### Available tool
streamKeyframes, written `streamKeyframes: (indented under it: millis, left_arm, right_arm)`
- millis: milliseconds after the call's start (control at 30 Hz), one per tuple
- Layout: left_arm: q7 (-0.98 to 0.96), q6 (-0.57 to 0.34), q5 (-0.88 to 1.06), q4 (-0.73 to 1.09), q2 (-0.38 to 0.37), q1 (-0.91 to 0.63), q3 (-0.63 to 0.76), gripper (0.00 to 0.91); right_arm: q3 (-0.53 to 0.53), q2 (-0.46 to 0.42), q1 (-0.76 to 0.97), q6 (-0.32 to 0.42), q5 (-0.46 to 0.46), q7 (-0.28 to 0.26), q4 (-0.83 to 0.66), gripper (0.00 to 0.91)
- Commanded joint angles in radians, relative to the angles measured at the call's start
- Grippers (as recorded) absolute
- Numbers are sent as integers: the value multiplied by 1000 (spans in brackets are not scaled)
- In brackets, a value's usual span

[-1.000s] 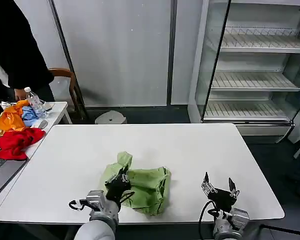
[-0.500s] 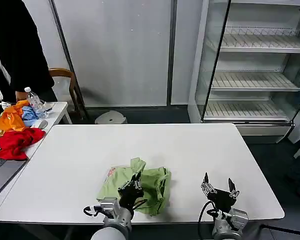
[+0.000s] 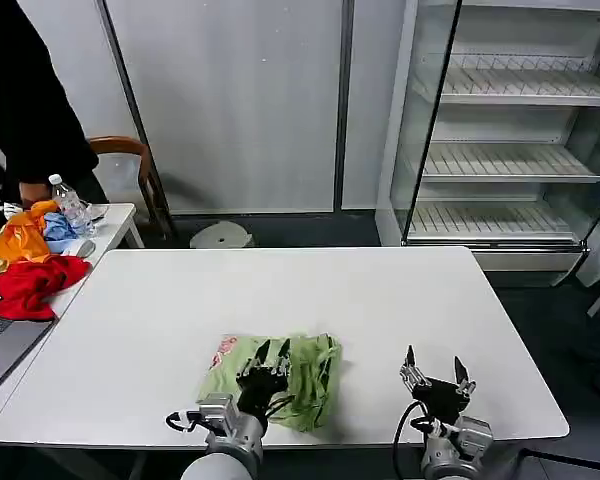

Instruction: Fold and organize the clothes.

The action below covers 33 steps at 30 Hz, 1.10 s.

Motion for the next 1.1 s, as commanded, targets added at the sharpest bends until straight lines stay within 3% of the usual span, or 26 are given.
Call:
streamKeyframes:
  millis: [33, 300, 533, 933, 1100]
  left_arm:
    - [2, -3, -10, -3, 32, -8, -49, 907]
    - [-25, 45, -23, 1, 152, -71, -156, 907]
    - [-10, 37, -48, 27, 236, -32, -241, 907]
    - [-1, -6, -71, 107, 214, 35, -230, 907]
    - [-3, 35, -122, 134, 223, 37, -229, 907]
  right_arm:
    - [-12, 1, 14, 0, -1, 1, -9, 907]
    - [-24, -6, 59, -17, -2, 4, 8, 907]
    - [-27, -12, 73, -21, 3, 3, 7, 907]
    - [-18, -20, 70, -30, 8, 6, 27, 907]
    - [-5, -33, 63, -35, 17, 7, 39, 907]
